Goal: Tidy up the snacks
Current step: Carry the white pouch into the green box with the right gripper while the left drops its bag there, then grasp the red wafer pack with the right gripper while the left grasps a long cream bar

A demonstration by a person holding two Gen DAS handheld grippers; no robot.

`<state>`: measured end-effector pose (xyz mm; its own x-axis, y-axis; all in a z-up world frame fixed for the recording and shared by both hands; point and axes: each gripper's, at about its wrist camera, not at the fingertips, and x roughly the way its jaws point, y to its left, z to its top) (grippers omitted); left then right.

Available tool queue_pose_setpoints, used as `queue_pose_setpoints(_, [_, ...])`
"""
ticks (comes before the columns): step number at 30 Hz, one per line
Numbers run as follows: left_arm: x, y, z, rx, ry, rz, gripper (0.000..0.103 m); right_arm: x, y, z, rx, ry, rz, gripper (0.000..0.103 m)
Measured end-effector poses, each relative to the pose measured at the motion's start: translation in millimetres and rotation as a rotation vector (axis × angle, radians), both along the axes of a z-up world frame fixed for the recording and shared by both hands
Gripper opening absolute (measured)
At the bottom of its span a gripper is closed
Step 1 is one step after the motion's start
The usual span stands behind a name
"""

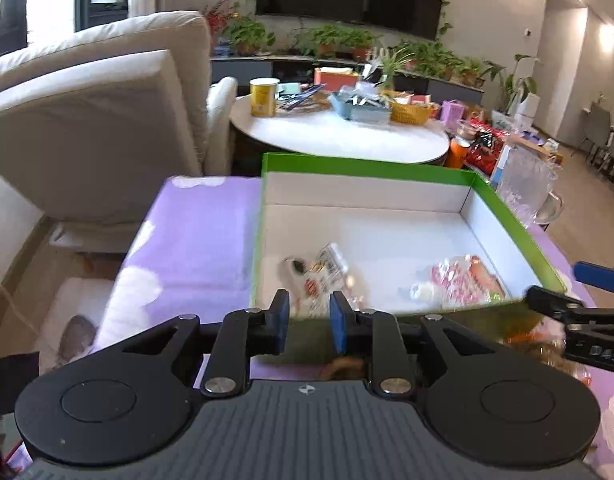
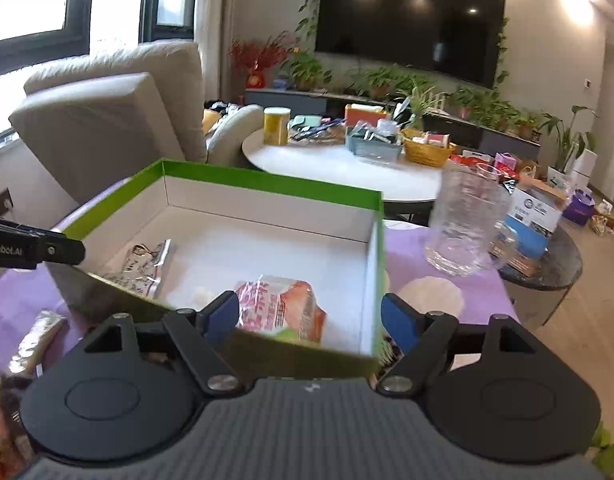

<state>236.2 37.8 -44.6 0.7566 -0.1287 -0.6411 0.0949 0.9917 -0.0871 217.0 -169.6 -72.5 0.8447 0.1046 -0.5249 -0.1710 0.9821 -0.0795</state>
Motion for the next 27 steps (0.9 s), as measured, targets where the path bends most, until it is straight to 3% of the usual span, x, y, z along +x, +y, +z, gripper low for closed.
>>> queue_pose_setpoints(13, [-48, 18, -27, -0.091, 0.150, 0.063, 0.021, -85, 3, 3, 0.048, -0.009, 0.013, 0.058])
queue_pose_setpoints(21, [-52, 16, -31, -0.097, 0.163, 0.122, 0.021, -131, 61, -6, -0.232, -0.141, 0.131, 0.058])
queue_pose_setpoints(25, [-49, 18, -33, -0.110, 0.172, 0.149, 0.023, -122, 73, -20, -0.269, -0.105, 0.145, 0.058])
queue_pose_setpoints(27, [-46, 19, -36, -0.129, 0.191, 0.172, 0.029, -115, 74, -24, -0.265, -0.084, 0.130, 0.058])
